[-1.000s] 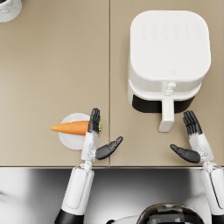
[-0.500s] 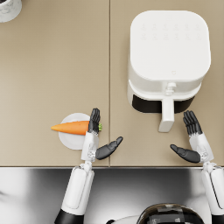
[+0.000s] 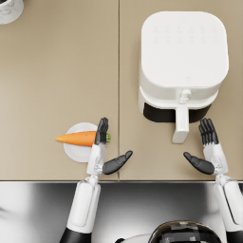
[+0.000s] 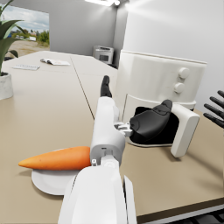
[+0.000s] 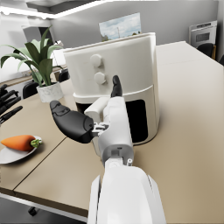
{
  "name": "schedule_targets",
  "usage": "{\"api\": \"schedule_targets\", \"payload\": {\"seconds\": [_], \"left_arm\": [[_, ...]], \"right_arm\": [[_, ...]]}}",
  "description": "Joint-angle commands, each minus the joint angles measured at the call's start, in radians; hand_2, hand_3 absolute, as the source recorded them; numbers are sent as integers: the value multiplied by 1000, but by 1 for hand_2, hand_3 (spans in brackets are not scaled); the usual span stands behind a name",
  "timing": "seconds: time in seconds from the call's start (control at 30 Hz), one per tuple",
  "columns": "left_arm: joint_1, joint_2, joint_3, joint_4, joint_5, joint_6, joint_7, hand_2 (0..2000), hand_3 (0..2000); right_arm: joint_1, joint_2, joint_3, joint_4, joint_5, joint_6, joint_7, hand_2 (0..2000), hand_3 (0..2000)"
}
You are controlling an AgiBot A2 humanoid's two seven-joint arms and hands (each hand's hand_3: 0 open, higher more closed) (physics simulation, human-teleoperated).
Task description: Pick up the carrot and place it into the air fryer
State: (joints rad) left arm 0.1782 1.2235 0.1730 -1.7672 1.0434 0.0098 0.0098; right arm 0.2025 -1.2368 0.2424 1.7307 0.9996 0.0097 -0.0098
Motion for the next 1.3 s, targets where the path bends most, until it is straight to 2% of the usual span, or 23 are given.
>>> {"api": "schedule_targets", "payload": {"seconds": [0.03,0.33,0.77,0.83,0.9,0.97,1.13,1.3], "left_arm": [[-17,-4,-43,-9,44,-3,-3,0,0],[-11,19,-138,-5,447,-9,-9,0,0],[55,40,-266,88,1034,-10,-10,0,0],[78,41,-277,105,1125,-108,-78,0,0],[96,41,-288,109,1216,-271,-147,0,0],[104,43,-293,121,1307,-356,-182,0,0],[105,47,-262,168,1534,-432,-213,0,0],[122,57,-152,324,1727,-465,-213,0,0]], "right_arm": [[10,-9,28,-29,44,-3,3,0,0],[16,-40,23,-47,411,-9,9,0,0],[14,-71,18,-60,469,-10,10,0,0],[18,-77,18,-65,469,-10,10,0,0],[17,-81,14,-65,469,-10,10,0,0],[9,-82,10,-65,469,-10,10,0,0],[-1,-88,7,-59,469,-10,10,0,0],[0,-99,-3,-63,469,-10,10,0,0]]}}
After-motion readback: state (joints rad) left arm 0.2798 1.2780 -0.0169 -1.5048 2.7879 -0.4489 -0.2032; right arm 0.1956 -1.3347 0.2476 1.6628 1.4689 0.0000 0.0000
